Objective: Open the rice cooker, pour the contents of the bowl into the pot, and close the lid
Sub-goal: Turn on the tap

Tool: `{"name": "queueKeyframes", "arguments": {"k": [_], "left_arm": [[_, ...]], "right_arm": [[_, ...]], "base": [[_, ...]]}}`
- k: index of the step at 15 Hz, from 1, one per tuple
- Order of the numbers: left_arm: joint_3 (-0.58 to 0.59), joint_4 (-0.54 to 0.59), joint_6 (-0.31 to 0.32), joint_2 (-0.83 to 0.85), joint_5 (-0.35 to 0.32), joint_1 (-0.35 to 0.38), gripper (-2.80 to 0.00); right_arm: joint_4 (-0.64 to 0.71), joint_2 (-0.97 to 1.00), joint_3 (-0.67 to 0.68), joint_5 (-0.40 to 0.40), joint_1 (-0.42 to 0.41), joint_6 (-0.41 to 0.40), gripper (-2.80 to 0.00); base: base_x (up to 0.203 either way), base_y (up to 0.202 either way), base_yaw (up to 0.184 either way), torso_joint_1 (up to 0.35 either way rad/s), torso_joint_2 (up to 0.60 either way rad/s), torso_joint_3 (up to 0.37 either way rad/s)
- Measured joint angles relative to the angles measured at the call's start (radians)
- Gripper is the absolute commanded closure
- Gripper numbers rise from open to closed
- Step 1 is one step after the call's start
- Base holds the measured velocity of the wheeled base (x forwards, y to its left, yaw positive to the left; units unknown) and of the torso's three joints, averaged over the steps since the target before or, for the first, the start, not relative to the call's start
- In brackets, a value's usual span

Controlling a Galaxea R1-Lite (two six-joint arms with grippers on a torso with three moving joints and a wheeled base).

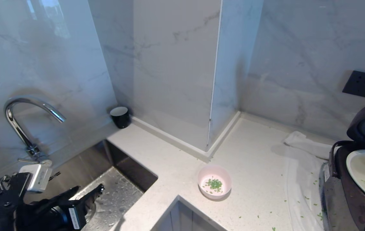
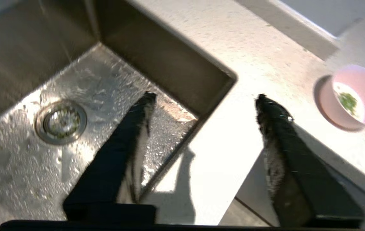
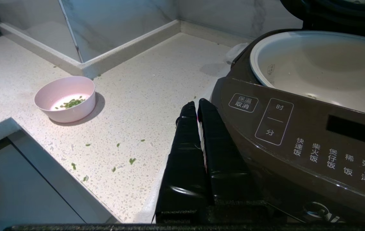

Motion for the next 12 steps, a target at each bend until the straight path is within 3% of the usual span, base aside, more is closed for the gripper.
{"name": "queueKeyframes", "arguments": {"k": [4,7,10,12], "left_arm": [[0.003,0.114,0.154,-0.204,-0.003,-0.036,0.00],[-0.068,0.306,0.245,-0.389,-0.003,-0.035,0.00],[-0.159,0.574,0.303,-0.549,-0.004,0.024,0.00],[-0.177,0.651,0.362,-0.642,-0.004,0.085,0.00]], "right_arm": [[0.000,0.000,0.000,0.000,0.000,0.000,0.00],[-0.001,0.000,0.000,0.001,-0.001,0.000,0.00],[0.000,0.000,0.000,0.000,0.000,0.000,0.00],[-0.002,0.000,-0.001,0.003,-0.005,-0.001,0.00]], "base": [[0.000,0.000,0.000,0.000,0.00,0.000],[0.000,0.000,0.000,0.000,0.00,0.000],[0.000,0.000,0.000,0.000,0.00,0.000],[0.000,0.000,0.000,0.000,0.00,0.000]]}}
